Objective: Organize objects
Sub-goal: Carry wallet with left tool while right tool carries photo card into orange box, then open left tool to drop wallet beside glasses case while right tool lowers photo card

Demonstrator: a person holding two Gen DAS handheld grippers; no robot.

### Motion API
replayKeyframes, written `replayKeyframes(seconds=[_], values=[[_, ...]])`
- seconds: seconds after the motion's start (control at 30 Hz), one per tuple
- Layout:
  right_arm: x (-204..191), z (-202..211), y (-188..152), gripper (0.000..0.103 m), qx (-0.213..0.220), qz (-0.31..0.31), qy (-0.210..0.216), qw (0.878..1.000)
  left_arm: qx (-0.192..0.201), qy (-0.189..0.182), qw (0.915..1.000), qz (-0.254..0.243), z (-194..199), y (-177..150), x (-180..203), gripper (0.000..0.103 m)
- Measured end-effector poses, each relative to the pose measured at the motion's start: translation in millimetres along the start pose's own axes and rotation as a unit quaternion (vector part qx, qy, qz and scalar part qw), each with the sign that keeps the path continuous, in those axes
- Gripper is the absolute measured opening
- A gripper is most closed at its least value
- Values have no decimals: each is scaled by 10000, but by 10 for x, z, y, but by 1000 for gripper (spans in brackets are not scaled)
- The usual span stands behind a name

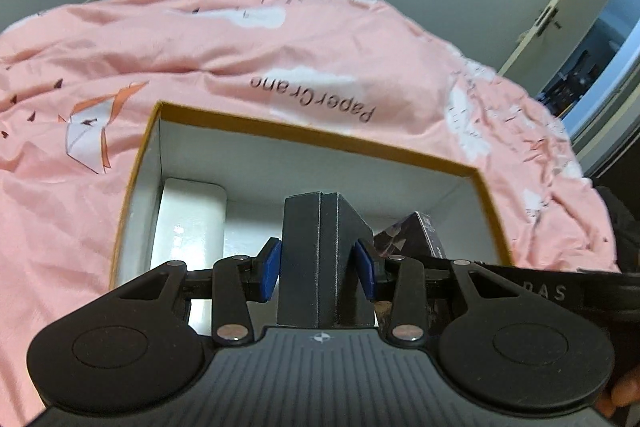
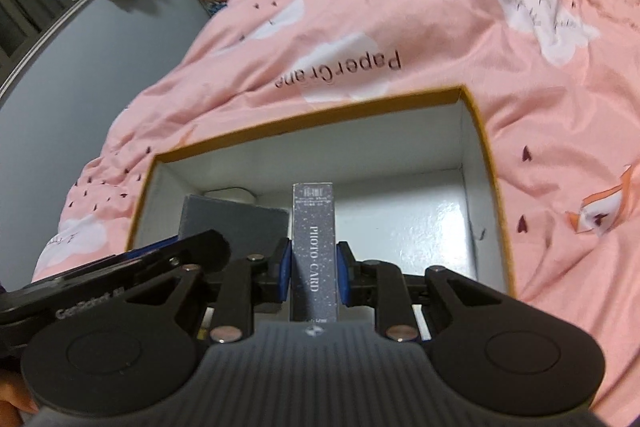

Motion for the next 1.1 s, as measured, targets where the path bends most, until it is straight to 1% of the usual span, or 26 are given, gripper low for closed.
replayKeyframes(seconds=[0.13,0.2,0.27,0.43,0.7,0.83,0.87,1.0,1.1], values=[[59,-214,9,24,-85,-67,-102,9999,-167,120,9998,43,-216,-15,-77,45],[75,-287,10,24,-120,-91,-120,9998,-184,224,9996,-28,-273,-7,-102,45],[84,-358,6,24,-170,-112,-120,9997,-229,247,9994,-58,-331,4,-114,45],[95,-475,-7,24,-247,-132,-149,9995,-344,370,9987,50,-492,2,-195,45],[123,-565,-12,24,-328,-200,-177,9991,-267,401,9988,88,-612,82,-229,46],[126,-568,-15,24,-342,-201,-188,9990,-300,419,9986,113,-642,112,-239,47],[128,-564,-13,24,-338,-205,-189,9990,-298,472,9984,68,-642,118,-240,48],[129,-553,-1,24,-339,-240,-165,9990,-372,880,9953,-144,-650,114,-297,49],[121,-540,-5,24,-338,-236,-154,9990,-466,991,9938,-168,-669,85,-335,49]])
Point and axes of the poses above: each gripper's, at about its wrist camera, not at the fingertips, and z roughly against the way its jaws point, x to its right, y to its top, the point moved 10 cm from there along -z, roughly the way its jaws point, and after that the axes turned 6 degrees about x, right-handed, at the moved point
